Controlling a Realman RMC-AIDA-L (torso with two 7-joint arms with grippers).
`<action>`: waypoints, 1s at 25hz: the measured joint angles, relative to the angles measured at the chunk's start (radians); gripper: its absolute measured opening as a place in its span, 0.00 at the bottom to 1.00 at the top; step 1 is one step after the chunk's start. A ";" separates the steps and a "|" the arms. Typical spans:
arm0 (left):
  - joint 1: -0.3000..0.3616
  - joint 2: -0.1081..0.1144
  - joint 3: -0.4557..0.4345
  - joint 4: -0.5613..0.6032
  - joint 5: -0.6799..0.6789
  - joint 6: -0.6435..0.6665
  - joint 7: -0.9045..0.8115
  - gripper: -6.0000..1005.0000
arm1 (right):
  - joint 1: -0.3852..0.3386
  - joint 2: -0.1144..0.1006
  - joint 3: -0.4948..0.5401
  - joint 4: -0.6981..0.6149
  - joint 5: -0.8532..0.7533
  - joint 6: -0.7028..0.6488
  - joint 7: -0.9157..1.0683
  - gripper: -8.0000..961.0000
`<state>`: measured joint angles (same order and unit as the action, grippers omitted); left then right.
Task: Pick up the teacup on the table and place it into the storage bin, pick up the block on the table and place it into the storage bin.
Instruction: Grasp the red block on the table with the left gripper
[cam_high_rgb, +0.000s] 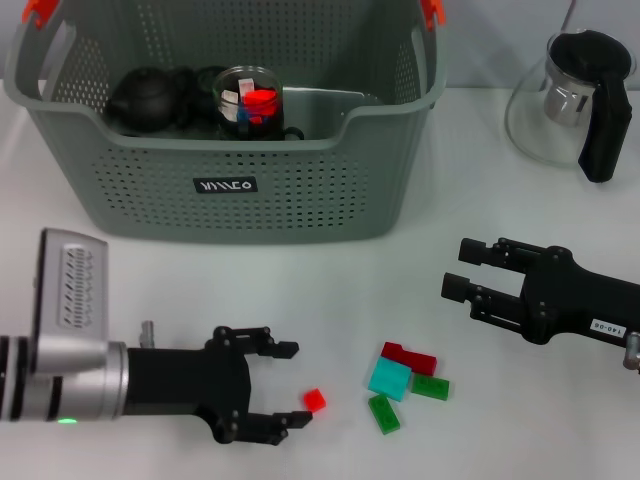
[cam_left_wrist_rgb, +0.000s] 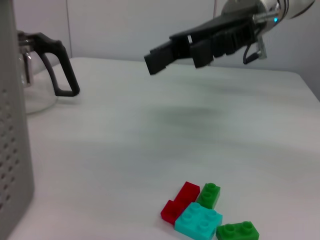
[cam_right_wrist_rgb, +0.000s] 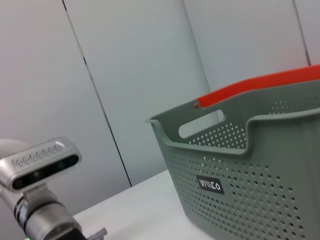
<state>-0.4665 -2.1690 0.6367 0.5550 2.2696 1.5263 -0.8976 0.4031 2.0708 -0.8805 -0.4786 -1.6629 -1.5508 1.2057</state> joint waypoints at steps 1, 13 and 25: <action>-0.001 -0.001 0.001 -0.015 -0.002 -0.010 0.015 0.78 | 0.000 0.000 0.000 0.000 0.000 0.000 0.000 0.63; -0.003 -0.005 -0.002 -0.157 -0.055 -0.138 0.205 0.62 | -0.005 0.000 0.000 0.000 0.000 0.002 0.000 0.63; -0.003 -0.005 0.001 -0.171 -0.055 -0.160 0.223 0.45 | -0.007 0.000 0.000 0.000 0.000 0.002 0.000 0.62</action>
<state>-0.4693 -2.1737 0.6380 0.3839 2.2145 1.3659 -0.6745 0.3958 2.0709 -0.8804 -0.4785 -1.6628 -1.5492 1.2057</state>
